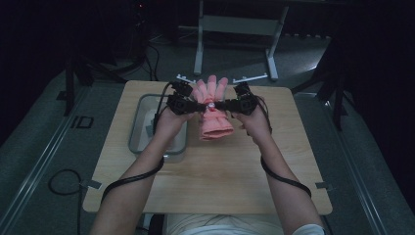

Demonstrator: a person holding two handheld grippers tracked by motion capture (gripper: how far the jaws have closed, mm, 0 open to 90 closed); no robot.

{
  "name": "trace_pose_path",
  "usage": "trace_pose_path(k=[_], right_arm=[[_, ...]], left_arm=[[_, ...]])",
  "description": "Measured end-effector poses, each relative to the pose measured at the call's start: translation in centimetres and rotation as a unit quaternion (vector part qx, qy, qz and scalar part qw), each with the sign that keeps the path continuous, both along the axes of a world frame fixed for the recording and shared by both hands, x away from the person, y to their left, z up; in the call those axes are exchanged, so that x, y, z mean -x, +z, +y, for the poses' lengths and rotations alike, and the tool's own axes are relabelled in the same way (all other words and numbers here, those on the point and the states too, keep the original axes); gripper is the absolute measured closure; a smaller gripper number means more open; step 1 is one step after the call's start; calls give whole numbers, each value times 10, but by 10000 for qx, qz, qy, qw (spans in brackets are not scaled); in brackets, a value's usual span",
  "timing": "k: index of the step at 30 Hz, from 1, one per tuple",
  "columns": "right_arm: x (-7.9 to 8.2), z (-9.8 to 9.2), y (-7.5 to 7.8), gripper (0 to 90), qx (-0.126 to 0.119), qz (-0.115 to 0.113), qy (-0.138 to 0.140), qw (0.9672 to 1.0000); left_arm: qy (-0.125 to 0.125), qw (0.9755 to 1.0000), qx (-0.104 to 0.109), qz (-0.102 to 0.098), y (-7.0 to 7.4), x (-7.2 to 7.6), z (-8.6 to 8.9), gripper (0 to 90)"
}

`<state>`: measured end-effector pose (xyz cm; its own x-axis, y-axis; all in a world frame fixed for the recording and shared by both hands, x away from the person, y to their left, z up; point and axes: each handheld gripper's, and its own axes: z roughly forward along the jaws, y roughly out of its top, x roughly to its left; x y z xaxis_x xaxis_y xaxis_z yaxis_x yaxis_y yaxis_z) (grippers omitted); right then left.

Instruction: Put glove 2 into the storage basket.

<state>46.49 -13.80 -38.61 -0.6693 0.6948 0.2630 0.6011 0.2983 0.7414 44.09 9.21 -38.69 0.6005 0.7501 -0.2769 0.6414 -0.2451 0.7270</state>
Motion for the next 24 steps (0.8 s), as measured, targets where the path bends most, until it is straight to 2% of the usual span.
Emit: trace_pose_path(k=[6, 11, 19, 24], right_arm=[[-4, 34, 6, 661, 71, -42, 235, 9997], [-9, 65, 6, 661, 188, -3, 465, 9987], [-15, 114, 1, 661, 309, 42, 805, 9963], [-19, 138, -4, 660, 429, 124, 1035, 9936]], left_arm=[[264, 9997, 8, -15, 3, 7, 31, 790], [490, 9988, -11, 25, 1, 12, 58, 790], [874, 9961, -38, 106, -5, 20, 99, 790], [1088, 9939, 31, 180, -15, 27, 119, 790]])
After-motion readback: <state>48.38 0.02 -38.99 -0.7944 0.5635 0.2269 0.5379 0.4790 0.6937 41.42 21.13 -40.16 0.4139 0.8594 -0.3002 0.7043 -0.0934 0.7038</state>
